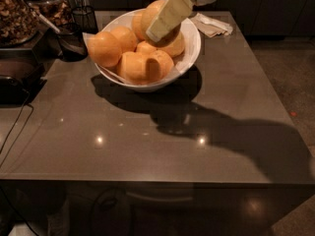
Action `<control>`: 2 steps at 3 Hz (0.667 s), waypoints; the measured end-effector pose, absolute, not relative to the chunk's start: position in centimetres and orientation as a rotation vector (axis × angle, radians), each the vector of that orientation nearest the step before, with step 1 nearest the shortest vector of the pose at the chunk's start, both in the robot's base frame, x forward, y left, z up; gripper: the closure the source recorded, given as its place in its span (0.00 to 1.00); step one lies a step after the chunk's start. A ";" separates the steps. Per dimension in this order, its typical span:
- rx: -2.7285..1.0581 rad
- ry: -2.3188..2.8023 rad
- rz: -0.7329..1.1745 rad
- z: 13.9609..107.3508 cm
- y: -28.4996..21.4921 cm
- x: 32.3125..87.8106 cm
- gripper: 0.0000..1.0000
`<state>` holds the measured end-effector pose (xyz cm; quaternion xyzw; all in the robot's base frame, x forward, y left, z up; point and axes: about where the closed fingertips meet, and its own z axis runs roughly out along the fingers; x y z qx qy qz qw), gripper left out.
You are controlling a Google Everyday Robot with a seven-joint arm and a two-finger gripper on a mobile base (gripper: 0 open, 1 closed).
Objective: Pick orange from white bowl
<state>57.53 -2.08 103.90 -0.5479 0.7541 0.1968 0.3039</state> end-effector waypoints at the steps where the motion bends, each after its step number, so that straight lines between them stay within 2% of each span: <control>1: -1.446 1.980 0.538 104.9 -3.4 53.4 1.00; 2: -1.440 1.988 0.536 104.8 -3.8 53.1 1.00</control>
Offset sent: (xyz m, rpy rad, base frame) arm -0.0369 -0.0117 0.0096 0.0180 -0.0054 0.0058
